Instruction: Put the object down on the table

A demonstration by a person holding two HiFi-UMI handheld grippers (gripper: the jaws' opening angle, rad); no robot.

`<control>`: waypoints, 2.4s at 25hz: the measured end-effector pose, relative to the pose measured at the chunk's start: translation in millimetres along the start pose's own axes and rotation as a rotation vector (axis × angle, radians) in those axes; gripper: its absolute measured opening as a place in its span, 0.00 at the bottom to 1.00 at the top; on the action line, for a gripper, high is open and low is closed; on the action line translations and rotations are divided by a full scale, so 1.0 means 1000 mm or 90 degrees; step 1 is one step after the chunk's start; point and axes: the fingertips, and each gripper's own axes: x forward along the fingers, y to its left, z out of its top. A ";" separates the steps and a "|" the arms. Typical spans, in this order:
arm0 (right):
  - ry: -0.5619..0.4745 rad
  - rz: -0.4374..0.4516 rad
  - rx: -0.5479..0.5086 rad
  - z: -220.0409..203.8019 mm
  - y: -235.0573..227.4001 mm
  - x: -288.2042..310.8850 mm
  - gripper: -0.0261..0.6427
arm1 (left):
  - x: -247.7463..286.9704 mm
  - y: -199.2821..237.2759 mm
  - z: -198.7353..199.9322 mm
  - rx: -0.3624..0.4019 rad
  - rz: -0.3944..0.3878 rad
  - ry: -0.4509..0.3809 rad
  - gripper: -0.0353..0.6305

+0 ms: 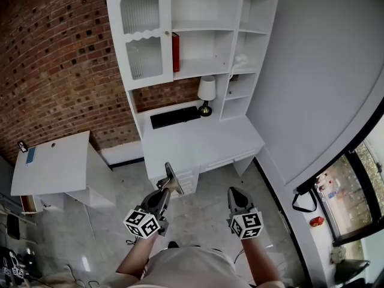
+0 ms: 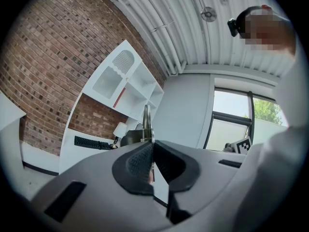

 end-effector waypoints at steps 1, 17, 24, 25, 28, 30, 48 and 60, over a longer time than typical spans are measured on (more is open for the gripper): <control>0.000 0.001 0.002 -0.001 -0.003 -0.002 0.04 | 0.001 -0.002 -0.002 0.000 0.002 0.000 0.04; 0.001 0.040 0.033 -0.021 -0.039 -0.004 0.04 | 0.023 -0.027 -0.024 0.000 0.030 0.006 0.04; 0.012 0.038 0.035 -0.028 -0.054 0.013 0.04 | 0.039 -0.013 -0.027 -0.009 0.042 0.002 0.04; 0.014 0.036 0.036 -0.029 -0.057 0.015 0.04 | 0.043 -0.010 -0.028 -0.012 0.043 0.001 0.04; 0.021 0.029 0.038 -0.032 -0.065 0.028 0.04 | 0.058 0.000 -0.028 -0.016 0.041 0.003 0.04; 0.021 0.025 0.036 -0.030 -0.070 0.041 0.04 | 0.071 0.009 -0.024 -0.014 0.034 0.004 0.04; 0.045 -0.035 0.040 -0.008 -0.105 0.205 0.04 | 0.208 0.131 0.021 -0.019 -0.028 0.057 0.04; 0.068 -0.059 0.030 0.000 -0.093 0.307 0.04 | 0.256 0.219 0.045 -0.029 -0.055 0.090 0.04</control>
